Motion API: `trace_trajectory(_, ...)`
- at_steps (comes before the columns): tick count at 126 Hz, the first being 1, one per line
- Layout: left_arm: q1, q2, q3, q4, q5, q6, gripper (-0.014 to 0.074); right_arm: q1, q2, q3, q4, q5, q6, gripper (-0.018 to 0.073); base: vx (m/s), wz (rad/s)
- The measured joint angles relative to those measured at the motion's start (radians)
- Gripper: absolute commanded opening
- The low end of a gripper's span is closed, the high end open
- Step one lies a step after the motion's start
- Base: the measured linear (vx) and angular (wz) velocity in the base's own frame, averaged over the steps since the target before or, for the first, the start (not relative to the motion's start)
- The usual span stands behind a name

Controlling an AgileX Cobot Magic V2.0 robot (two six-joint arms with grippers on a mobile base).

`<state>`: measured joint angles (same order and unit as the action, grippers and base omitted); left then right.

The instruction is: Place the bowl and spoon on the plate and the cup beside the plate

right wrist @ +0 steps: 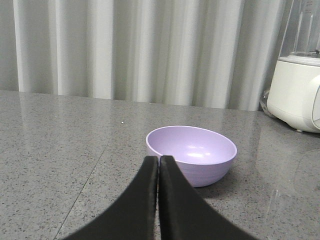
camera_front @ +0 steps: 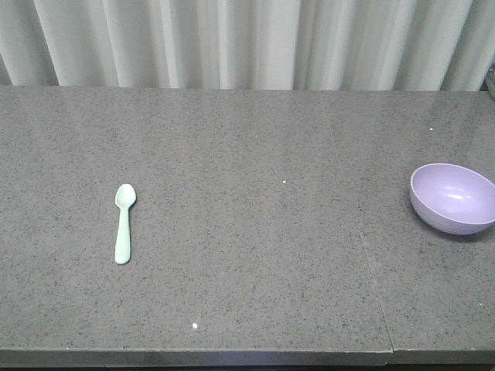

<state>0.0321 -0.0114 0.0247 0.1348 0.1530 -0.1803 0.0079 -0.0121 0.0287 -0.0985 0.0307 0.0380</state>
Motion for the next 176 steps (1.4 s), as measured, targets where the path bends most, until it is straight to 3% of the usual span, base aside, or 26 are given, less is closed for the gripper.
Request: trace_trajectory(176,0.000,0.000,0.000,0.000,0.000,0.000,-0.0006,0.000,0.000,0.000,0.000,0.000,0.000,-0.0001,0.00,0.00)
